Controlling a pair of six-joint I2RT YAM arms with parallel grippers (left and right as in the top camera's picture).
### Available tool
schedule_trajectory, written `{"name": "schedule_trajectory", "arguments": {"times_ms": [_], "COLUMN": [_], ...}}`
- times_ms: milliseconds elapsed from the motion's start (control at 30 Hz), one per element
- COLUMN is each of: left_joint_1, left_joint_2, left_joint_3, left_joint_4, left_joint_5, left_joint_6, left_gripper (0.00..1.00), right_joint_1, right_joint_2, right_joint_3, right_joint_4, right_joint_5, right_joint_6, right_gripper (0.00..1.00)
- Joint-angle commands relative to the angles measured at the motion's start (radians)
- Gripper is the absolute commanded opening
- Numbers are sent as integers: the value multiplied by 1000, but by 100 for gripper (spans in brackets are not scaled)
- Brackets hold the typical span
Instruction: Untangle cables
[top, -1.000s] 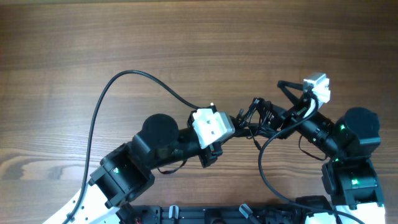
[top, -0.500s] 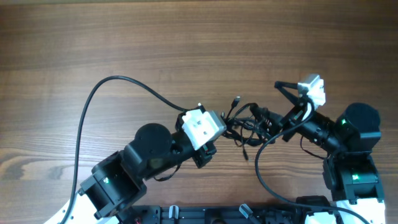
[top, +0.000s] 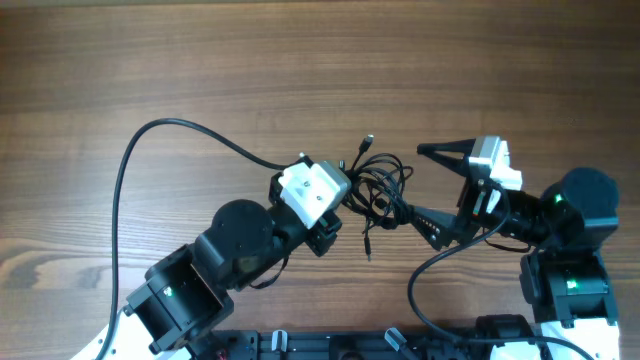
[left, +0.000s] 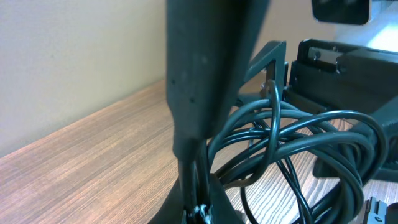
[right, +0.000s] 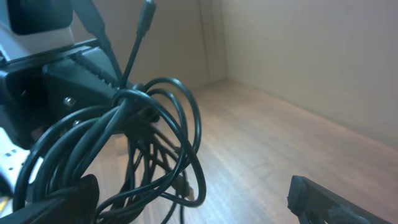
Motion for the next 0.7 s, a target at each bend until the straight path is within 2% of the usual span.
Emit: {"name": "schedule_trajectory", "arguments": {"times_ms": [0, 200, 433, 567, 667], "left_joint_1": [1, 1, 1, 1, 1], "left_joint_2": [-14, -14, -14, -14, -14], "left_joint_3": [4, 4, 4, 4, 4], "left_joint_4": [-1, -8, 14, 53, 54], "left_joint_5": [-27, 52, 161, 138, 26], "left_joint_6": [-10, 2, 26, 27, 23], "left_gripper": [4, 4, 4, 4, 4], "right_joint_1": [-4, -4, -4, -4, -4], "right_joint_2": [3, 3, 4, 4, 3], "right_joint_3": [10, 10, 10, 10, 10], "right_joint_4": [53, 84, 136, 92, 81], "right_joint_5": [34, 283, 312, 280, 207], "right_joint_6": [-9, -8, -13, -15, -16], "right_gripper": [100, 99, 100, 100, 100]}}
